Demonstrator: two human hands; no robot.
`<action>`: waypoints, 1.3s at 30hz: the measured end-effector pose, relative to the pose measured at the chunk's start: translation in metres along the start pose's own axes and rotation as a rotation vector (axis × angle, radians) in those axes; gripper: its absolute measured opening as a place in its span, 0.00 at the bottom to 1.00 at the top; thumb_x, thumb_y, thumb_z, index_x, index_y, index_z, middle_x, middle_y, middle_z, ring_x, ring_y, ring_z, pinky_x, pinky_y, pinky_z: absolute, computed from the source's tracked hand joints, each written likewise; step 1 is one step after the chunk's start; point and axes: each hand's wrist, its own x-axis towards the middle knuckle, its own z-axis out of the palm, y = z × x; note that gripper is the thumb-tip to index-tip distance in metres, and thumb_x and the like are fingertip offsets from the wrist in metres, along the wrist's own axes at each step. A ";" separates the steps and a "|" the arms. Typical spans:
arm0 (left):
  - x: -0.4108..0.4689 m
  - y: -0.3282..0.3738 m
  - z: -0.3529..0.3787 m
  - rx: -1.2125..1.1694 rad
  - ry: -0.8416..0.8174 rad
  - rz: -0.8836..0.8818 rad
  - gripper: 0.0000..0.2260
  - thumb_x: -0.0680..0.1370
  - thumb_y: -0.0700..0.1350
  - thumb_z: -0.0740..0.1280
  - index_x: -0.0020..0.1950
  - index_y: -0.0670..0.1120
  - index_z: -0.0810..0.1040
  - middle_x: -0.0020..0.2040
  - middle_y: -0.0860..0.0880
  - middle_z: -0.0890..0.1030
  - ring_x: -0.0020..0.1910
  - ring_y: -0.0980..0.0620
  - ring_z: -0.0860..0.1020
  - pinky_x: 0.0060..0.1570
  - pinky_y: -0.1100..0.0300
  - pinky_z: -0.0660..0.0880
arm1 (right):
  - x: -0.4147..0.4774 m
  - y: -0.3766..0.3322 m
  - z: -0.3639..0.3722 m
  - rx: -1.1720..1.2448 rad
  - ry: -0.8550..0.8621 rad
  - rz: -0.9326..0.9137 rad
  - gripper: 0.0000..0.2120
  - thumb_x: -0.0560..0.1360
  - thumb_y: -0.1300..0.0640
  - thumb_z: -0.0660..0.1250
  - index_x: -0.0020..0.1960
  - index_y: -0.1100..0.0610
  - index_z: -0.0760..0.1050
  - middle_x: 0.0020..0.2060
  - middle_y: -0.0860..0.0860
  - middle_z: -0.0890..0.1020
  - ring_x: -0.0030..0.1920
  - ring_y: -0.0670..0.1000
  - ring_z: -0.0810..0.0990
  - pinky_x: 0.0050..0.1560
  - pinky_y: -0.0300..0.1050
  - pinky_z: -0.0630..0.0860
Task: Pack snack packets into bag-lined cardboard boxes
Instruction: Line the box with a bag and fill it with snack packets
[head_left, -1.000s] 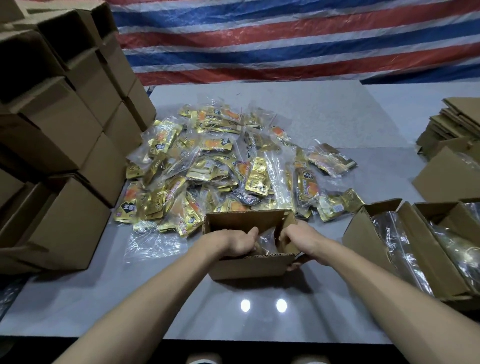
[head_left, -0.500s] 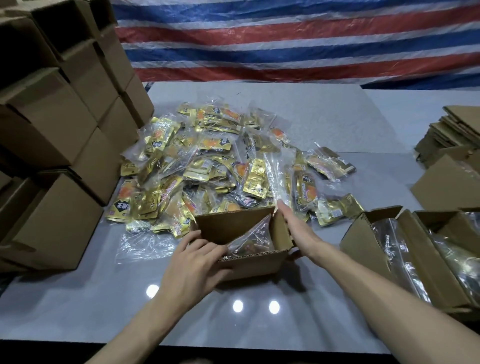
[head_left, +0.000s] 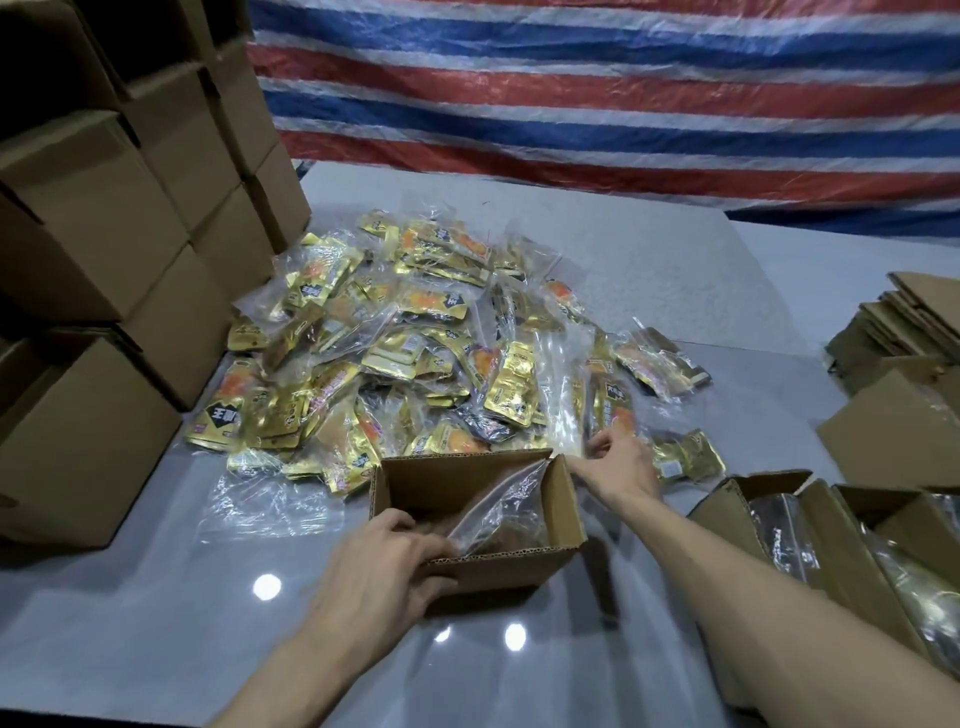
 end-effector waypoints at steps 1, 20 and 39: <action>0.001 0.001 -0.001 -0.001 0.004 0.010 0.20 0.52 0.56 0.86 0.41 0.60 0.87 0.32 0.59 0.82 0.38 0.54 0.83 0.27 0.68 0.74 | 0.000 0.001 0.002 -0.054 -0.010 -0.017 0.18 0.70 0.44 0.76 0.51 0.51 0.74 0.46 0.48 0.78 0.47 0.51 0.79 0.48 0.47 0.77; 0.000 -0.004 0.000 -0.059 -0.067 -0.061 0.18 0.76 0.61 0.68 0.66 0.63 0.79 0.54 0.60 0.84 0.55 0.55 0.72 0.48 0.62 0.66 | 0.034 -0.056 -0.109 0.254 0.148 -0.010 0.11 0.75 0.67 0.60 0.35 0.61 0.73 0.35 0.59 0.78 0.31 0.55 0.73 0.32 0.45 0.71; 0.021 0.022 -0.026 0.354 -0.398 -0.152 0.26 0.77 0.62 0.64 0.70 0.51 0.70 0.64 0.50 0.76 0.70 0.42 0.65 0.72 0.30 0.46 | -0.015 -0.091 -0.164 -0.159 0.187 -0.230 0.08 0.70 0.48 0.78 0.40 0.52 0.84 0.36 0.51 0.85 0.40 0.55 0.84 0.49 0.60 0.82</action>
